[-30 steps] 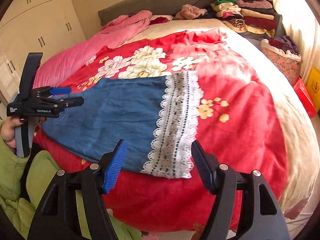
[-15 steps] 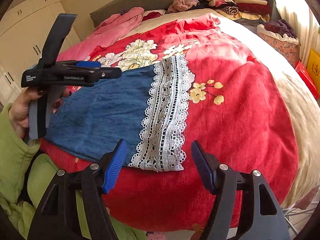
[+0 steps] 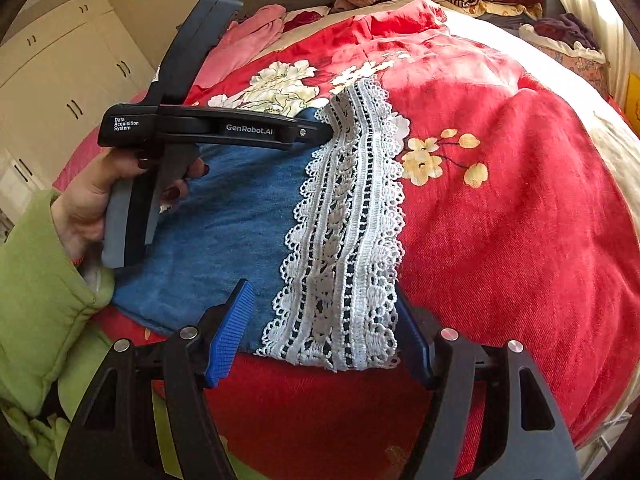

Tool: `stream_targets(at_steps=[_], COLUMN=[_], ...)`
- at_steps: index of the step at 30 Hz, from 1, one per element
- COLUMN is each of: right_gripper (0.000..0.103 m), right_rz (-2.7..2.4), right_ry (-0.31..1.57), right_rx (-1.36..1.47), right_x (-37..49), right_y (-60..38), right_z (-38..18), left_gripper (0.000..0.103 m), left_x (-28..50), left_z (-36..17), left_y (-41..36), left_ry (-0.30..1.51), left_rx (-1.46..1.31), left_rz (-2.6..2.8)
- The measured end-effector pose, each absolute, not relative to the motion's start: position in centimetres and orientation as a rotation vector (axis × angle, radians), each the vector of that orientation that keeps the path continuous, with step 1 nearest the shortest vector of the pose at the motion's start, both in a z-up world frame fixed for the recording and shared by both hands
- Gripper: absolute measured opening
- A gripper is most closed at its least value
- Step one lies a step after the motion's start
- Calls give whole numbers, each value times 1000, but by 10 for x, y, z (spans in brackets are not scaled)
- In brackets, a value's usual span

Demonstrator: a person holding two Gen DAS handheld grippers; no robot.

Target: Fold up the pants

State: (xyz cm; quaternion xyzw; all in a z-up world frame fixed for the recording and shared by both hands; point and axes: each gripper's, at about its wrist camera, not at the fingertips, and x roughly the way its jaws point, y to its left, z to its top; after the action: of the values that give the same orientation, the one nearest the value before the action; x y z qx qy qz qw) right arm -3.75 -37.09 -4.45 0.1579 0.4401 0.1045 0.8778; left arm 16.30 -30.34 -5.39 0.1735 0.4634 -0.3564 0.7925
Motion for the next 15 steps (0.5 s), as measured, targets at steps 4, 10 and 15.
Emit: stream_targets(at_steps=[4,10,15], right_gripper=[32,29,29], right_rz=[223,303,412], right_ry=[914,854,791], right_rx=[301,316,282], right_x=[-33,-32,-25], right_y=[-367,-356,-324], right_z=[-43,-21,10], left_gripper=[21,5,4], left_x=[148,151,154], left_z=[-51,-38,-11], left_y=[-312,-299,-263], left_ry=[956,957,938], left_rx=[445,371,222], left_rz=[-759,-745,-793])
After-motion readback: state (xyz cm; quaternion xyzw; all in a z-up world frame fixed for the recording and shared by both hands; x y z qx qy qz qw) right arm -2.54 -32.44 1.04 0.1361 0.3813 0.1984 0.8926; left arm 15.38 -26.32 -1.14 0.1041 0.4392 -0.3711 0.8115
